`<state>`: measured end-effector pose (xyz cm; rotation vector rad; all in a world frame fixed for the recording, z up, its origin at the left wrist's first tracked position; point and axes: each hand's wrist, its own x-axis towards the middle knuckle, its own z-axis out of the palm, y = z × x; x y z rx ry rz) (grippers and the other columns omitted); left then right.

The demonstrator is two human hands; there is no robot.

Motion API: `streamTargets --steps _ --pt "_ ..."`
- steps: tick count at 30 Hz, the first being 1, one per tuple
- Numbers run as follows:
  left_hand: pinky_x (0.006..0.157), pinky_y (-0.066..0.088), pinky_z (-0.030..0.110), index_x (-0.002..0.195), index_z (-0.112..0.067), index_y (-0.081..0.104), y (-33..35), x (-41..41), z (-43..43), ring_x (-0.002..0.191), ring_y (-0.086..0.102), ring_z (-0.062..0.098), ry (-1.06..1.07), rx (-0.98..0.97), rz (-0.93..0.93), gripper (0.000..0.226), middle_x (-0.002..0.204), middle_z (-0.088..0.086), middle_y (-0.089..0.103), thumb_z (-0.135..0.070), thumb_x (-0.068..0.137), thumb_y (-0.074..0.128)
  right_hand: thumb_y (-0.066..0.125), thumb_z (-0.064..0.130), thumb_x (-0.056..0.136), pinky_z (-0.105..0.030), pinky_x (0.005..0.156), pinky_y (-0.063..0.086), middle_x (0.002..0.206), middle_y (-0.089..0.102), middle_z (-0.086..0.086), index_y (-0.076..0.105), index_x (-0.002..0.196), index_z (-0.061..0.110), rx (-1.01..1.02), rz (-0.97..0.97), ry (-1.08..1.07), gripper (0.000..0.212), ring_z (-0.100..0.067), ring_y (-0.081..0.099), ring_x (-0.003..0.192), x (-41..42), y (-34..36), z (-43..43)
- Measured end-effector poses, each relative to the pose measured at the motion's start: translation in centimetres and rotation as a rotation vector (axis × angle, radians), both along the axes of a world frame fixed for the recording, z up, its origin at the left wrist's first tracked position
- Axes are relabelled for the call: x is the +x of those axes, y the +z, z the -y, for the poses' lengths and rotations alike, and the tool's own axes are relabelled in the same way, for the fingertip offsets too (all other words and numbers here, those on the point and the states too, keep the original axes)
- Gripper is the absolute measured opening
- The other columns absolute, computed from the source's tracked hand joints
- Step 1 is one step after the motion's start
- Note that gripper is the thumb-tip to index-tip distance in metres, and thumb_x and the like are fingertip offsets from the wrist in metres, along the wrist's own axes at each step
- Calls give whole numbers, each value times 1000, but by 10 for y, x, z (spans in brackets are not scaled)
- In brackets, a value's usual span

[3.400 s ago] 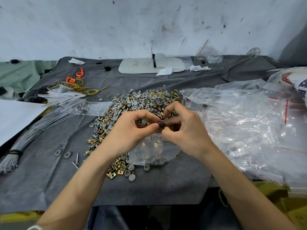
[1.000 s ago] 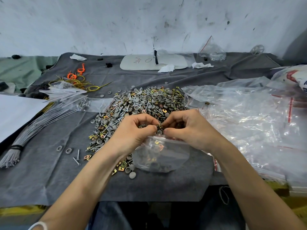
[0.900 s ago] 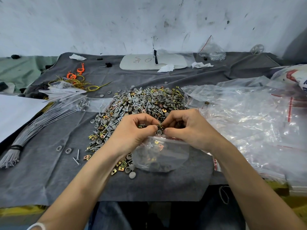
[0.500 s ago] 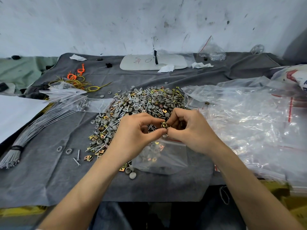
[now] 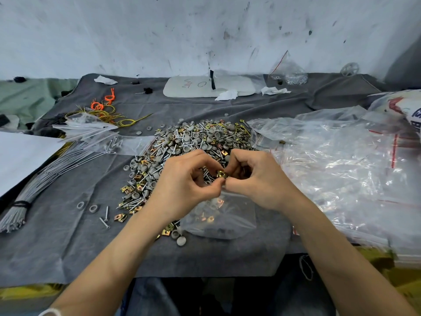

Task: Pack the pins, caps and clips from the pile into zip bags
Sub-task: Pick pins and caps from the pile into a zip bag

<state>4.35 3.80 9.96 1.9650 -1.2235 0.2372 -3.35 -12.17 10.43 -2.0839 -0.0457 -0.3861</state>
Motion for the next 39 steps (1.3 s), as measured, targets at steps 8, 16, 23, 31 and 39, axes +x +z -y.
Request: streamTargets --steps 8,16,23,31,39 --pt "53 32 4 87 -8 76 -8 9 -1 51 49 -1 -18 22 -4 18 72 -20 55 -1 72 84 77 7 72 -13 52 40 59 58 9 66 70 10 -115 -27 -25 12 0 49 52 2 -1 0" --pt "50 29 5 90 -12 77 -15 18 -7 46 43 0 -81 -49 -159 18 64 -19 59 -1 77 81 73 -2 77 -9 54 42 60 61 10 71 79 13 -148 -78 -18 16 3 54 52 2 3 7" --pt "49 31 6 92 -32 69 -17 27 -10 47 39 0 -19 -124 -214 29 75 -28 61 -6 82 77 62 8 74 -13 50 37 55 54 7 60 73 21 55 1 -56 13 -3 48 50 2 -2 23" --pt "50 37 15 95 -37 69 -18 34 -3 52 47 0 88 -198 -343 14 67 -17 69 -27 86 72 45 20 67 -14 40 21 50 40 -4 56 59 10 1111 -326 -48 17 -10 24 36 7 -58 22" --pt "50 30 12 105 -41 69 -13 44 13 51 37 1 49 -213 -270 23 70 -21 60 -28 86 72 67 39 75 -15 32 21 44 32 7 69 67 10 1062 -258 -21 30 -4 25 35 12 -23 36"
